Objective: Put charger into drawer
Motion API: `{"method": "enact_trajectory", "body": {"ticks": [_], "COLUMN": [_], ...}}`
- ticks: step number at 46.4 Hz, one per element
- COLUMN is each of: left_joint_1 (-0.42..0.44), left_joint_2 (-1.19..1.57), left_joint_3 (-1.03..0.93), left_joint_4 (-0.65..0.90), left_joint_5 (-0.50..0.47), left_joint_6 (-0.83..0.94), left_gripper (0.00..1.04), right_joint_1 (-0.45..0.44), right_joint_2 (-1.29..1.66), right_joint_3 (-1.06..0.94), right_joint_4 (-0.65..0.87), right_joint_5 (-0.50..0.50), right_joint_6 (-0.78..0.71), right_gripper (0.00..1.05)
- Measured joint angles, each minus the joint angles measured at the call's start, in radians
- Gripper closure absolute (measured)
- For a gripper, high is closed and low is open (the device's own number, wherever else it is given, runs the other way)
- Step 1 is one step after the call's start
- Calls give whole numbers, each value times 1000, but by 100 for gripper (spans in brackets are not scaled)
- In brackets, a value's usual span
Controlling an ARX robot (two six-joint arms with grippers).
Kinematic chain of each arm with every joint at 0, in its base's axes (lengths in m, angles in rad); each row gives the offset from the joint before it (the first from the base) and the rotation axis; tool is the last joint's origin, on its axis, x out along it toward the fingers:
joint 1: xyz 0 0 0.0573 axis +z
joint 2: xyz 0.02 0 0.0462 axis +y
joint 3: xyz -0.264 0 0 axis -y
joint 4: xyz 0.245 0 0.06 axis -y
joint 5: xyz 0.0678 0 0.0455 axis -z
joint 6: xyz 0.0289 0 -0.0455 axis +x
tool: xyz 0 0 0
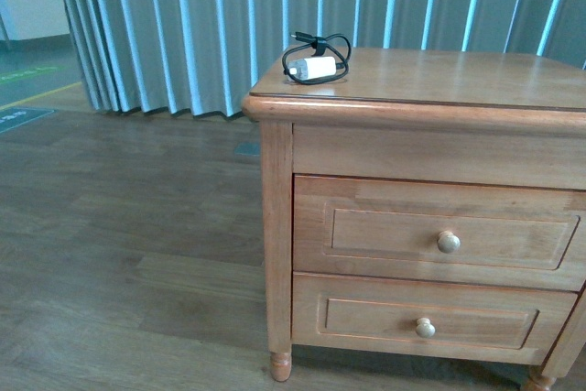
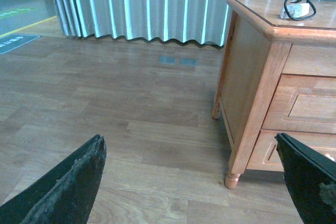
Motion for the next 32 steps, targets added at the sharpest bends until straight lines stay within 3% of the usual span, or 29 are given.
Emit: {"method": "enact_trajectory", "body": {"ticks": [32], "left_joint_1": [0], "left_joint_2": [0], "left_joint_3": [0], "left_joint_4": [0], "left_joint_5": [0], "left_joint_6": [0], "left_gripper": [6], "right_joint_1": [0], "right_joint_2": [0], "right_joint_3": [0], "right_joint_4": [0], "right_joint_5": [0], "right_joint_6": [0], "right_gripper": [8]}}
